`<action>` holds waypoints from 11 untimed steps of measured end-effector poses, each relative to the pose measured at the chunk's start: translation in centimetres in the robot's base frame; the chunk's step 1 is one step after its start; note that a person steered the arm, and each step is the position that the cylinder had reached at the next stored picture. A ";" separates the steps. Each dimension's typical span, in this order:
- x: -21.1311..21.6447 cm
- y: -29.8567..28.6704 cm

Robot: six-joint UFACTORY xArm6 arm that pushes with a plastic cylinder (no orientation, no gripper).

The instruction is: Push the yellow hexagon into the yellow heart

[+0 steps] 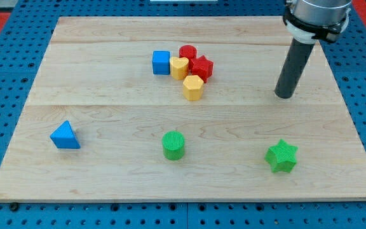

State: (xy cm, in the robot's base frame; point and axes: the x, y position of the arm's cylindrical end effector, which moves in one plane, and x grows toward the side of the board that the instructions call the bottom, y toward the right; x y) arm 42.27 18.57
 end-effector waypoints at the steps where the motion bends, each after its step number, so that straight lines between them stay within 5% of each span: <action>1: 0.0 0.0; 6: 8.5 6.6; 7: 7.8 -3.1; 8: 1.3 -8.9; 11: 0.9 -17.1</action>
